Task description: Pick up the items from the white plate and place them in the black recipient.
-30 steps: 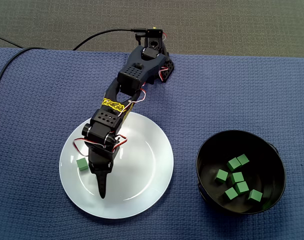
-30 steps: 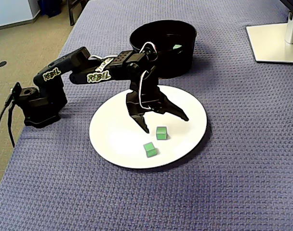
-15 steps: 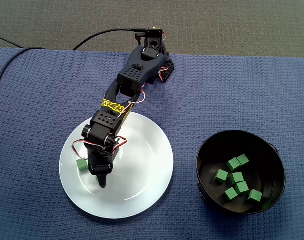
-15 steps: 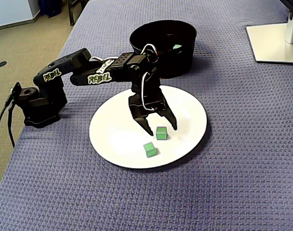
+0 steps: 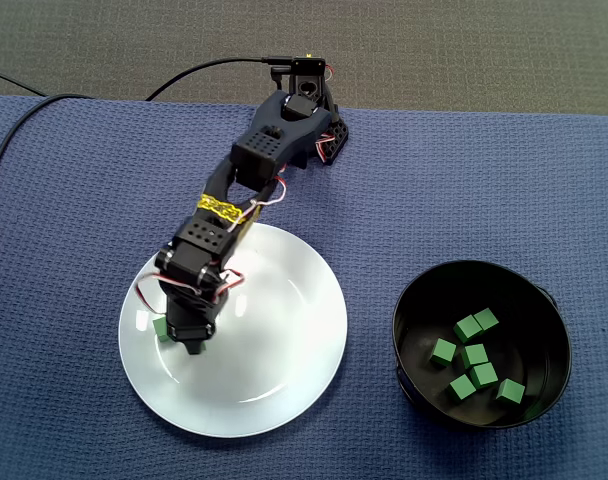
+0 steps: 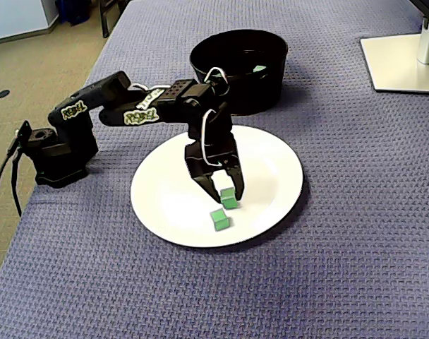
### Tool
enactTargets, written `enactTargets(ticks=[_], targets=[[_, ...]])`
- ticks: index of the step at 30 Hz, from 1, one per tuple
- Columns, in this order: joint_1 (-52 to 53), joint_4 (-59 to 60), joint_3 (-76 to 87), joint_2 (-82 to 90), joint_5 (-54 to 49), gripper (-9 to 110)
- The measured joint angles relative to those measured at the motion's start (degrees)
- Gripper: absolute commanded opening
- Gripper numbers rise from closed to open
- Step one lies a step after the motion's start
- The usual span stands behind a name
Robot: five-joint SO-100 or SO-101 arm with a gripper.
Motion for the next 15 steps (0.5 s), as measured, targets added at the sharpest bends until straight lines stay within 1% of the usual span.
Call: enactTargets(ticks=[2,5,8,12,15], targets=[[1.58,-1.67,4.92,7.29,0.97,0],[4.22,-4.92,13.80,22.76,2.64,0],[3.60,-8.53,21.62,39.64,2.37,0],[-4.57,-13.71,26.89,61.35,-2.11,0],[-16.61,-15.82,27.16,70.40,-5.80,0]])
